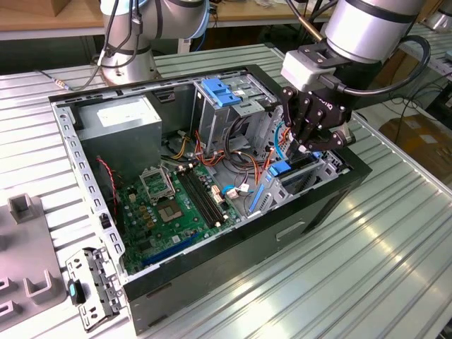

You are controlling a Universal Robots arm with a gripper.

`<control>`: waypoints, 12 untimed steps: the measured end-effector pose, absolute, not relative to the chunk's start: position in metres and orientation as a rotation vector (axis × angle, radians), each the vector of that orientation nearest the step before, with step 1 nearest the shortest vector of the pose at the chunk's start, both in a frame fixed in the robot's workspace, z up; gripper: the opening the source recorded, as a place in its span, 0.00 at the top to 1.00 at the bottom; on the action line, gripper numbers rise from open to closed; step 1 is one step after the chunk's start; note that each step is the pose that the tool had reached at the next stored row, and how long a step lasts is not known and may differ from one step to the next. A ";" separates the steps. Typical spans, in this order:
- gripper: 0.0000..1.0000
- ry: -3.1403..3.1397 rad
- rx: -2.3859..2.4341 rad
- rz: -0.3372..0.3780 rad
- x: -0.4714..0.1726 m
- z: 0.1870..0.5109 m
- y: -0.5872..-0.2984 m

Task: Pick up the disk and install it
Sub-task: 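Insert the disk into the insertion slot, then insert the first disk wire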

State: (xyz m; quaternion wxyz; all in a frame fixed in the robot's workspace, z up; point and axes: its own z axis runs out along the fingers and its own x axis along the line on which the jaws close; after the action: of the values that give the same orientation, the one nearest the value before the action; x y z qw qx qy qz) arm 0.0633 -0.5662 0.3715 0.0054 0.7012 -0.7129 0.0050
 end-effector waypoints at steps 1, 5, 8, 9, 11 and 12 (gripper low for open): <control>0.89 -2.232 2.195 0.015 0.063 0.372 -0.566; 0.89 -2.232 2.195 0.016 0.063 0.372 -0.567; 0.89 -2.232 2.195 0.016 0.063 0.372 -0.567; 0.89 -2.232 2.195 0.016 0.063 0.372 -0.567; 0.89 -2.232 2.195 0.016 0.063 0.372 -0.567; 0.89 -2.231 2.195 0.017 0.064 0.372 -0.567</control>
State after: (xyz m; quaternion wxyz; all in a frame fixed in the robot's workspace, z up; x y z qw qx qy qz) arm 0.0640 -0.5667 0.3716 0.0058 0.7013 -0.7128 0.0053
